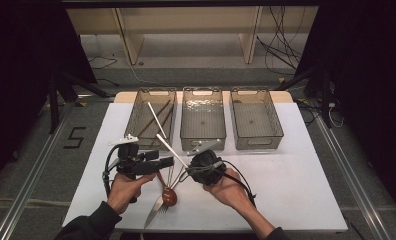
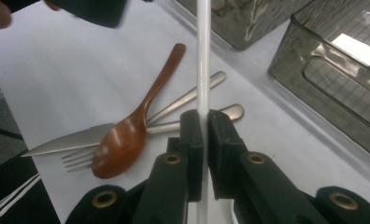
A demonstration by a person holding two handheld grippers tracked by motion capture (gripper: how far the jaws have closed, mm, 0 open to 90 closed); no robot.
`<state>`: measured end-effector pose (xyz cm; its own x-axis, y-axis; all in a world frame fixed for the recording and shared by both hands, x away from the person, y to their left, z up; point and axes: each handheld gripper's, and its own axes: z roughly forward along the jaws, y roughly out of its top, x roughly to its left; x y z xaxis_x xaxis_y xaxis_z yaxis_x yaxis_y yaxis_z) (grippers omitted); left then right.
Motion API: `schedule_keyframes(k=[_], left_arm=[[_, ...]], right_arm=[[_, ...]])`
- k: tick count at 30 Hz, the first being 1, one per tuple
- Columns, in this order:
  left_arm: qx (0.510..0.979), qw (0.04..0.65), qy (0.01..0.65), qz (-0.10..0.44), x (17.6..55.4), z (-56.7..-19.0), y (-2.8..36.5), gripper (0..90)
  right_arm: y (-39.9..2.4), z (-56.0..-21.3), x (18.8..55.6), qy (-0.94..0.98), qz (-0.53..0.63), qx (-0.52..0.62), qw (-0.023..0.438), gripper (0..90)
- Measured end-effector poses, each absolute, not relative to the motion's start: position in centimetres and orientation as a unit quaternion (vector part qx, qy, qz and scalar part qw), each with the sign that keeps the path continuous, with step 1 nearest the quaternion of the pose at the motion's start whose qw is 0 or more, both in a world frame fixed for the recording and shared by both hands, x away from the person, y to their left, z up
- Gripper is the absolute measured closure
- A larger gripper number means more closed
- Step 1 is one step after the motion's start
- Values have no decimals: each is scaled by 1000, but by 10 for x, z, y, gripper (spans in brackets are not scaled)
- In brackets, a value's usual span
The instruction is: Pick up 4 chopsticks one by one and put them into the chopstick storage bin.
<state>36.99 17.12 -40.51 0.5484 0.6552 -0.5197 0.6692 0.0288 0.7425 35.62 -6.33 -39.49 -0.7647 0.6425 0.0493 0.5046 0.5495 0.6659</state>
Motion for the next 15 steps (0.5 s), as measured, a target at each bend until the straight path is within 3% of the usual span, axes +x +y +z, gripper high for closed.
schedule_keyframes(k=[8, 15], left_arm=[[693, 543, 473, -36, 378, -406, 158, 229], [678, 559, 474, -58, 382, -406, 156, 400]], right_arm=[[-62, -394, 354, 870, 356, 326, 105, 858], [-63, -392, 353, 865, 366, 323, 112, 858]])
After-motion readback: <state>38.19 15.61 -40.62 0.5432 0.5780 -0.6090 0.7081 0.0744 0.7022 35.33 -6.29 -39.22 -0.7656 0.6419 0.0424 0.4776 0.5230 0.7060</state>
